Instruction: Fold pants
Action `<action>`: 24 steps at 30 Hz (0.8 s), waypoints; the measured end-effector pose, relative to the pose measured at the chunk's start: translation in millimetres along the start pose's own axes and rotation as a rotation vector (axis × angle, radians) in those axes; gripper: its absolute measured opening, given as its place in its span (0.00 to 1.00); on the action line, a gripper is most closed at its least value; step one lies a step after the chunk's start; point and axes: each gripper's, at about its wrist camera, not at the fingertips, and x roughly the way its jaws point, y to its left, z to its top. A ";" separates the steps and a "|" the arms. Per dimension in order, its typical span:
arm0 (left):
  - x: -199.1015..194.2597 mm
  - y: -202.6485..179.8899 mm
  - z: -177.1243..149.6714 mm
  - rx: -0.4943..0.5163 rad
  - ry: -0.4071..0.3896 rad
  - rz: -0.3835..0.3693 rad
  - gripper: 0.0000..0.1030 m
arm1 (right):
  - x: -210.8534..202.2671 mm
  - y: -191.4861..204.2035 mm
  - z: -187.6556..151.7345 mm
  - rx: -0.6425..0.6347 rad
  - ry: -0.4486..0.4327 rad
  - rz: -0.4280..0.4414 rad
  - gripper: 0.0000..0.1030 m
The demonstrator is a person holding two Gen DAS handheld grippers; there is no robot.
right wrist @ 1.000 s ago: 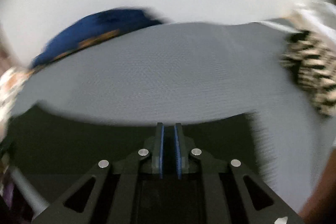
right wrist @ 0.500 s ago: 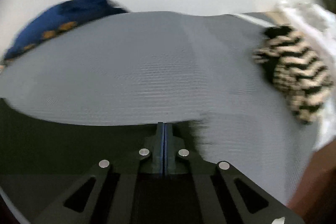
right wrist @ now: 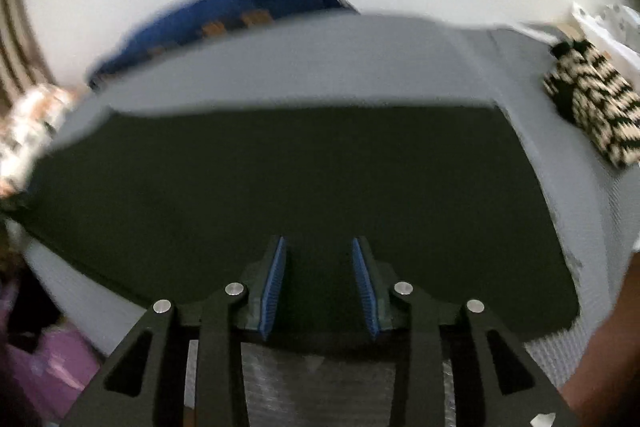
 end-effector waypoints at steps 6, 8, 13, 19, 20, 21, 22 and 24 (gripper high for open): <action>-0.6 0.9 -1.0 0.029 -0.006 -0.010 0.84 | -17.6 -41.8 2.0 0.018 0.073 -0.124 0.28; -0.4 -0.3 -1.4 0.032 -0.010 -0.003 0.84 | -34.8 -46.6 5.4 0.111 0.003 -0.060 0.28; 0.7 -5.5 -4.4 0.054 -0.021 0.025 0.85 | -53.1 32.6 13.3 0.124 -0.145 0.261 0.28; 1.1 -5.5 -5.4 0.063 -0.023 0.017 0.88 | 0.0 115.3 11.8 -0.020 -0.005 0.317 0.25; 1.1 -5.1 -5.5 0.064 -0.023 0.017 0.88 | 7.3 120.4 7.9 -0.037 0.039 0.299 0.22; 1.2 -5.1 -6.2 0.063 -0.024 0.016 0.88 | 10.2 123.0 -2.2 -0.054 0.068 0.289 0.22; 1.1 -4.8 -6.5 0.062 -0.027 0.014 0.88 | 1.8 125.5 -12.8 -0.073 0.043 0.291 0.22; 1.1 -3.7 -7.8 0.060 -0.037 0.009 0.88 | -11.3 126.9 -23.6 -0.105 0.045 0.286 0.22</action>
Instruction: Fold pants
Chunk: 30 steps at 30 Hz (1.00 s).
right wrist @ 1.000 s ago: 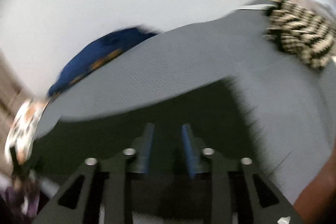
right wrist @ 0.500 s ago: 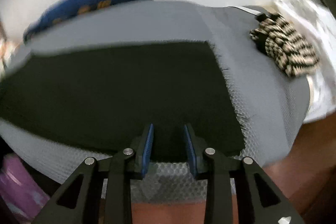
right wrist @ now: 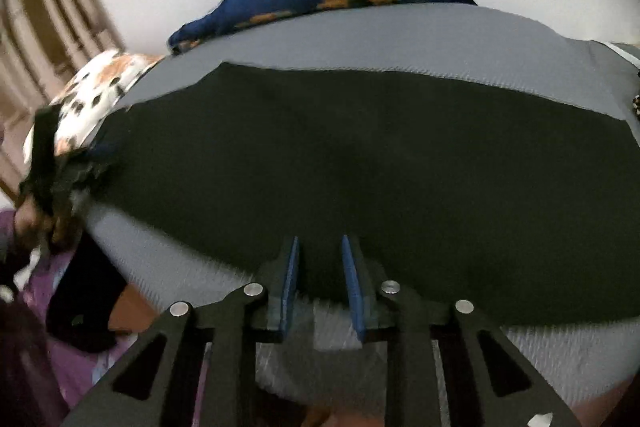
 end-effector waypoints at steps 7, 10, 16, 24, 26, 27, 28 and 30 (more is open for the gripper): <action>1.6 -3.5 -1.0 0.022 -0.004 0.001 0.92 | -82.0 -102.0 -55.2 0.523 -0.227 0.096 0.24; 2.2 -3.3 -0.7 0.023 -0.007 -0.001 0.93 | -107.3 -177.7 -110.6 0.908 -0.403 0.155 0.25; 3.8 -5.4 -0.4 0.032 0.002 0.011 0.94 | -109.3 -242.7 -152.2 1.128 -0.534 0.211 0.26; 6.5 -10.0 1.1 0.043 0.018 0.031 0.95 | -103.4 -254.1 -136.8 1.153 -0.554 0.173 0.31; 7.9 -12.1 1.6 0.054 0.027 0.039 0.96 | -105.7 -253.0 -133.9 1.167 -0.554 0.181 0.43; 8.0 -12.4 1.9 0.055 0.031 0.041 0.97 | -111.7 -252.6 -139.9 1.191 -0.580 0.165 0.50; 7.6 -11.9 1.8 0.051 0.032 0.039 0.97 | -116.2 -253.3 -143.9 1.212 -0.603 0.143 0.51; 7.3 -10.6 1.3 0.046 0.027 0.033 0.97 | -116.2 -260.3 -148.1 1.228 -0.616 0.189 0.56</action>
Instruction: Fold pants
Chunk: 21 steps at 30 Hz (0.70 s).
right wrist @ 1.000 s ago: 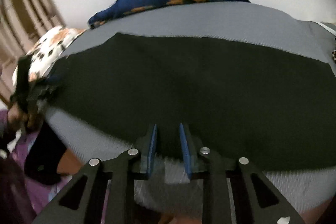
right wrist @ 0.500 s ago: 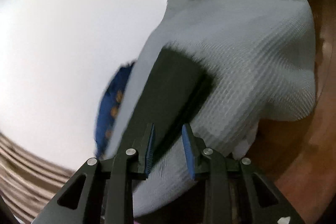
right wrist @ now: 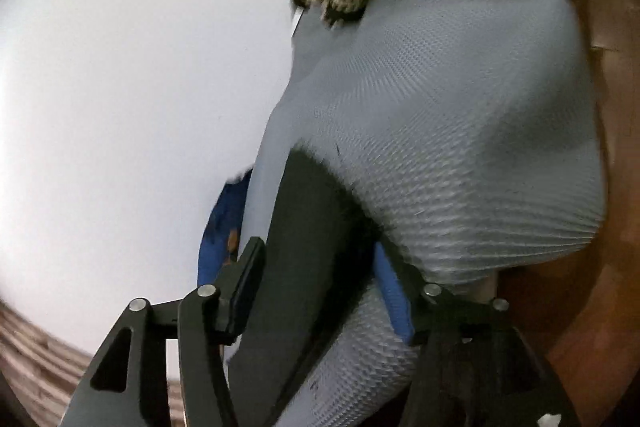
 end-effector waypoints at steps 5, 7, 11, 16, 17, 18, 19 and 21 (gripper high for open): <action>2.9 -3.5 -0.2 0.012 0.000 0.013 0.99 | 17.7 -0.5 2.8 0.057 0.074 0.074 0.63; 2.6 -2.7 -0.6 0.006 -0.003 0.010 0.99 | 22.6 12.2 -0.3 0.002 0.053 0.043 0.67; 3.0 -3.5 -0.2 0.006 -0.005 0.013 0.99 | 28.8 30.3 -6.7 -0.104 0.062 -0.005 0.73; 2.9 -2.8 -1.1 0.008 -0.009 0.010 0.99 | 41.9 45.1 -11.4 -0.244 0.062 -0.206 0.54; 2.9 -2.9 -1.6 0.008 -0.010 0.012 0.99 | 45.5 49.2 -10.9 -0.267 0.064 -0.236 0.51; 3.1 -3.1 -1.9 0.010 -0.011 0.014 0.99 | 49.8 53.3 -10.8 -0.291 0.068 -0.265 0.51; 2.9 -3.4 -2.2 0.011 -0.012 0.015 0.99 | 54.0 58.6 -11.5 -0.319 0.074 -0.296 0.51; 2.7 -3.3 -2.7 0.010 -0.013 0.015 0.99 | 64.2 63.1 -10.4 -0.333 0.097 -0.292 0.51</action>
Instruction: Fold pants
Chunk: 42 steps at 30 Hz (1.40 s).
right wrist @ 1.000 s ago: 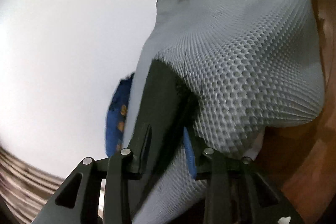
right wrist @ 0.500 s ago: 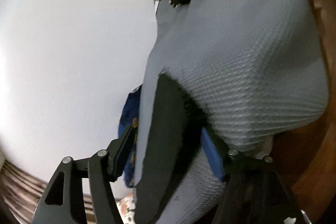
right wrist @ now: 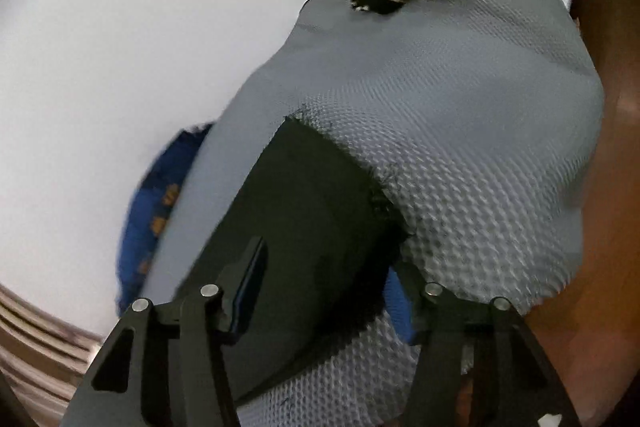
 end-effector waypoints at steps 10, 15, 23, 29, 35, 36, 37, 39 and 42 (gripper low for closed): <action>-0.2 0.3 -2.5 0.005 -0.011 -0.004 0.99 | 19.1 -19.0 32.0 0.084 0.121 0.034 0.35; 0.1 0.9 -1.9 0.001 -0.017 -0.010 0.99 | 20.5 -19.7 34.6 0.046 0.171 -0.020 0.06; -25.8 20.4 9.4 -0.176 -0.101 -0.074 0.99 | -4.3 41.0 27.1 -0.069 0.128 0.040 0.06; -71.0 23.4 20.3 -0.215 -0.208 -0.115 0.99 | 6.1 134.8 -9.4 -0.218 0.178 0.117 0.06; -94.7 16.2 15.2 -0.176 -0.226 -0.146 0.99 | 38.2 212.5 -86.1 -0.319 0.268 0.207 0.06; -96.4 16.4 14.5 -0.171 -0.227 -0.147 0.99 | 46.8 221.1 -100.7 -0.333 0.288 0.213 0.06; -100.4 15.9 13.1 -0.165 -0.234 -0.150 0.99 | 52.9 225.5 -110.6 -0.339 0.305 0.219 0.06; -105.1 17.9 12.1 -0.164 -0.243 -0.163 0.99 | 69.8 236.6 -141.2 -0.356 0.361 0.225 0.06; -109.7 21.1 8.7 -0.175 -0.251 -0.175 0.99 | 93.9 255.7 -187.0 -0.391 0.445 0.225 0.06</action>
